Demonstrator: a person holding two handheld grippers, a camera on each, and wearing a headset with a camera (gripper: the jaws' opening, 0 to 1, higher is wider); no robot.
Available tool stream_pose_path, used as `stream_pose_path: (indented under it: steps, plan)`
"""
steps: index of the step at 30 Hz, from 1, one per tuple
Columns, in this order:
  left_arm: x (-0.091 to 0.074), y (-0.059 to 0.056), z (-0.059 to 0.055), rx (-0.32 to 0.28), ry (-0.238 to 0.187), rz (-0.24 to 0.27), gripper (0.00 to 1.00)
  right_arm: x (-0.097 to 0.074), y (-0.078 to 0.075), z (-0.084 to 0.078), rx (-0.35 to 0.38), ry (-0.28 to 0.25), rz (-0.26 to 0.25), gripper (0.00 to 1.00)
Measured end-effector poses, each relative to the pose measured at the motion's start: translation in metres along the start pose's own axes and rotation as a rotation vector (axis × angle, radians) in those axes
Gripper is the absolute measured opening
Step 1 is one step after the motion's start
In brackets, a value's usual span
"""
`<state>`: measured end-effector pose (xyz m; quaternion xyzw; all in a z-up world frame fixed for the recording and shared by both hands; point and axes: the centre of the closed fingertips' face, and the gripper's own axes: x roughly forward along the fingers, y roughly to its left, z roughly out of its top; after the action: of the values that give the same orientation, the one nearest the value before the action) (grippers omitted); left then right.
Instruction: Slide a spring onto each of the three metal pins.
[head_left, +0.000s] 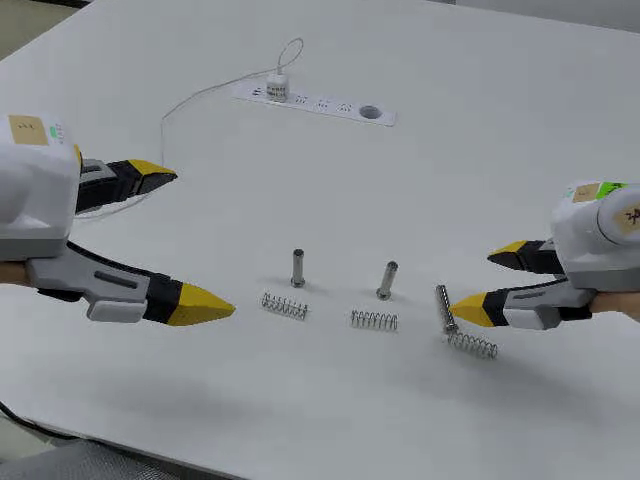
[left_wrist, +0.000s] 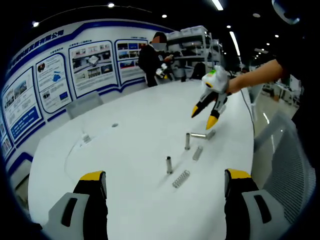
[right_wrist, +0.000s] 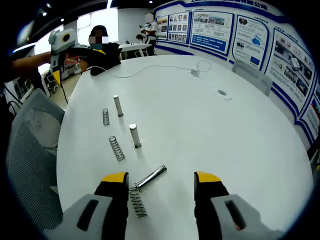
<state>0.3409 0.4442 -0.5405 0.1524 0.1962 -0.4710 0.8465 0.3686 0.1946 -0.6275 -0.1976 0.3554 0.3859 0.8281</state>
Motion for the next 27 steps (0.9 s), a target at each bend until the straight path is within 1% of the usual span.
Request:
stream_pose_path:
  steps: [2, 5, 7, 10, 13, 15, 16, 17, 19, 22, 24, 27]
  plan:
    - [0.000, 0.000, -0.002, -0.001, 0.003, 0.000, 1.00, 0.004, 0.000, 0.000, 0.002, 0.008, 0.001, 0.51]
    - [0.002, -0.001, -0.007, 0.002, 0.021, -0.004, 1.00, 0.010, 0.002, 0.000, 0.024, 0.017, 0.011, 0.49]
    - [0.004, -0.001, -0.008, 0.000, 0.020, -0.007, 1.00, 0.014, 0.003, 0.000, 0.043, 0.030, 0.016, 0.48]
    - [0.006, -0.003, -0.008, -0.006, 0.016, -0.013, 1.00, 0.018, 0.005, 0.000, 0.078, 0.041, 0.020, 0.45]
    - [0.007, -0.004, -0.010, -0.005, 0.021, -0.009, 1.00, 0.022, 0.005, 0.001, 0.136, 0.037, 0.015, 0.41]
    - [0.007, -0.003, -0.011, -0.002, 0.023, -0.007, 1.00, 0.024, 0.003, 0.000, 0.194, 0.047, 0.000, 0.36]
    - [0.006, -0.003, -0.011, -0.007, 0.021, -0.008, 1.00, 0.026, 0.000, -0.003, 0.242, 0.056, -0.015, 0.34]
    - [0.006, -0.003, -0.011, -0.008, 0.019, -0.007, 1.00, 0.027, -0.001, -0.003, 0.273, 0.056, -0.020, 0.31]
    - [0.004, -0.001, -0.011, -0.010, 0.019, -0.001, 1.00, 0.030, -0.004, -0.004, 0.327, 0.055, -0.033, 0.29]
    - [0.002, 0.001, -0.012, -0.006, 0.022, 0.006, 1.00, 0.034, -0.003, -0.007, 0.363, 0.074, -0.031, 0.27]
    - [0.001, 0.002, -0.013, -0.008, 0.023, 0.006, 1.00, 0.037, -0.002, -0.010, 0.370, 0.096, -0.032, 0.26]
    - [0.001, 0.002, -0.015, -0.012, 0.026, 0.006, 1.00, 0.041, 0.001, -0.011, 0.375, 0.107, -0.025, 0.26]
